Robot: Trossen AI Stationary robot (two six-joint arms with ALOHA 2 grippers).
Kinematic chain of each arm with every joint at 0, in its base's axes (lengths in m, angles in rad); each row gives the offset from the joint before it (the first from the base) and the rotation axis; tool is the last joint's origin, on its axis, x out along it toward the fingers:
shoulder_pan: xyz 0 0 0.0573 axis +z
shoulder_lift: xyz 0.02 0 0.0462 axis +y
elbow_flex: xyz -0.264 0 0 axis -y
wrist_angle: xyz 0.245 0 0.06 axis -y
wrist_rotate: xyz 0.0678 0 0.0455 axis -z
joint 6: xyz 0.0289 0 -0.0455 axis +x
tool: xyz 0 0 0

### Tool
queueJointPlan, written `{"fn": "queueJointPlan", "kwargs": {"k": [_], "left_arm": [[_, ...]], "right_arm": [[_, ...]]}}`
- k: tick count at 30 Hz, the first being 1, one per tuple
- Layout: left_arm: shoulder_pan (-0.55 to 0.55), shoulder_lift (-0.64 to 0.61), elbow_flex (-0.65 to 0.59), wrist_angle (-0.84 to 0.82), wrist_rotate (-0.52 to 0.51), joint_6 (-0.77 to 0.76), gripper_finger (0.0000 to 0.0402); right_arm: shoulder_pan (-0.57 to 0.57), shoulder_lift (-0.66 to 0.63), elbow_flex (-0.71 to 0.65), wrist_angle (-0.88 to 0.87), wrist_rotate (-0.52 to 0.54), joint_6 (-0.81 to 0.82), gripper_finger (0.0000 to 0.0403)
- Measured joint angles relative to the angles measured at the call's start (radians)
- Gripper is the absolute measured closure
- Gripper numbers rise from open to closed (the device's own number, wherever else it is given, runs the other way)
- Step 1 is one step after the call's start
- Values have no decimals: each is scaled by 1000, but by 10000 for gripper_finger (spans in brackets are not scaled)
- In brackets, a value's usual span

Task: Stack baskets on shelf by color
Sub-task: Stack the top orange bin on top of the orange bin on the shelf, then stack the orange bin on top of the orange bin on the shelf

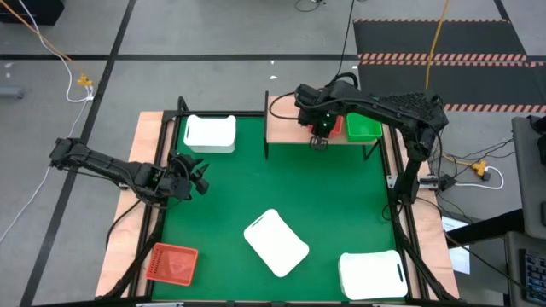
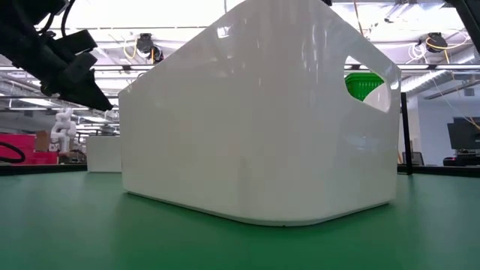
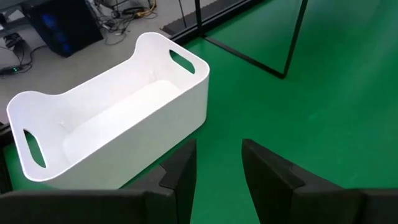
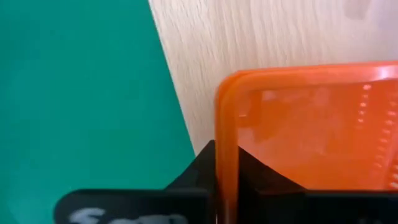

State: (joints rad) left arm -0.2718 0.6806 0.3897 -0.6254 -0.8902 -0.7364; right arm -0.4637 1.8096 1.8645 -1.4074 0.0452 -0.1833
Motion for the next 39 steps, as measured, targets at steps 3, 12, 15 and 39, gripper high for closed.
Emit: {"fn": "queueJointPlan", "kwargs": {"k": [3,12,15,39], "left_arm": [[0,0,0,0,0,0,270],[0,0,0,0,0,-2,270],[0,0,0,1,0,-4,270],[0,0,0,1,0,-5,270]], "right_arm": [[1,-23,0,-3,-2,1,394],[57,-52,-27,17,-44,-72,368],[78,-53,-72,70,-26,-75,370],[88,-296,-106,261,135,-196,283]]}}
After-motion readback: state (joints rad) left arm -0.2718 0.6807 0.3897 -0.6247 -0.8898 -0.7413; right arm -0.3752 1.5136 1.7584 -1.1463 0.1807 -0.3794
